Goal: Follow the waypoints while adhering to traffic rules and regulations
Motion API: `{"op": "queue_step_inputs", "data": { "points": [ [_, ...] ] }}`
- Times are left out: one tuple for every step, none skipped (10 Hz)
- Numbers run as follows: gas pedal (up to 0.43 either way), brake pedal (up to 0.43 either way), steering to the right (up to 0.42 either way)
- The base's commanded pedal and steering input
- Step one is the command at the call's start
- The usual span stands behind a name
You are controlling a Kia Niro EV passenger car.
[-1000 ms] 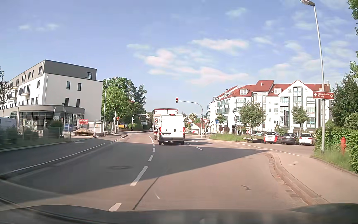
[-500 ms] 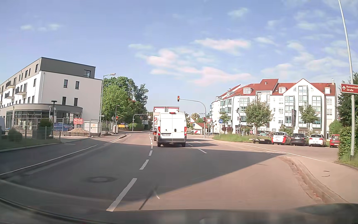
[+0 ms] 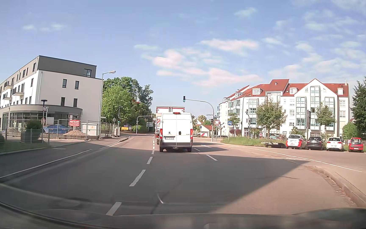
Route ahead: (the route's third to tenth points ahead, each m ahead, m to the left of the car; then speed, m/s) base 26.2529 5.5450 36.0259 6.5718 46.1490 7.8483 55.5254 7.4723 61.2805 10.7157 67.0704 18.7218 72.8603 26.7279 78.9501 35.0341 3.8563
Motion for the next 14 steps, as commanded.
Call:
{"op": "queue_step_inputs", "data": {
  "points": [
    [0.0,0.177,-0.016],
    [0.0,0.177,-0.016],
    [0.0,0.177,-0.016],
    [0.0,0.177,-0.016],
    [0.0,0.177,-0.016],
    [0.0,0.177,-0.016],
    [0.0,0.177,-0.017],
    [0.0,0.177,-0.017],
    [0.0,0.177,-0.017],
    [0.0,0.177,-0.018],
    [0.0,0.177,-0.021],
    [0.0,0.177,-0.024],
    [0.0,0.177,-0.024],
    [0.0,0.171,-0.025]
  ]
}}
